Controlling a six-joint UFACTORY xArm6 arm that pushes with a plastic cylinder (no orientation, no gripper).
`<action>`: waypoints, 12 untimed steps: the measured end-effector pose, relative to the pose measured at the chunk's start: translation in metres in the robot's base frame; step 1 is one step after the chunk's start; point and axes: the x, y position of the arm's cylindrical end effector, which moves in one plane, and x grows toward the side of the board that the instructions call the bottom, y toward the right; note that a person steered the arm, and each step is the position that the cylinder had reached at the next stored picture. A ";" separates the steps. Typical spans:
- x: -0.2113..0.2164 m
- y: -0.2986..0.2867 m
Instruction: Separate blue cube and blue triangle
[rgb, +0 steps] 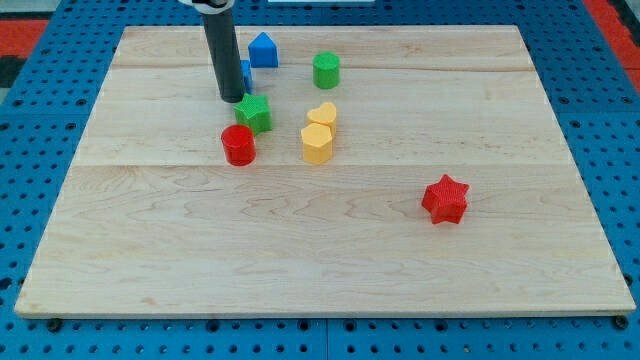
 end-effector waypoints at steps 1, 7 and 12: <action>0.001 -0.010; -0.091 -0.006; -0.113 0.032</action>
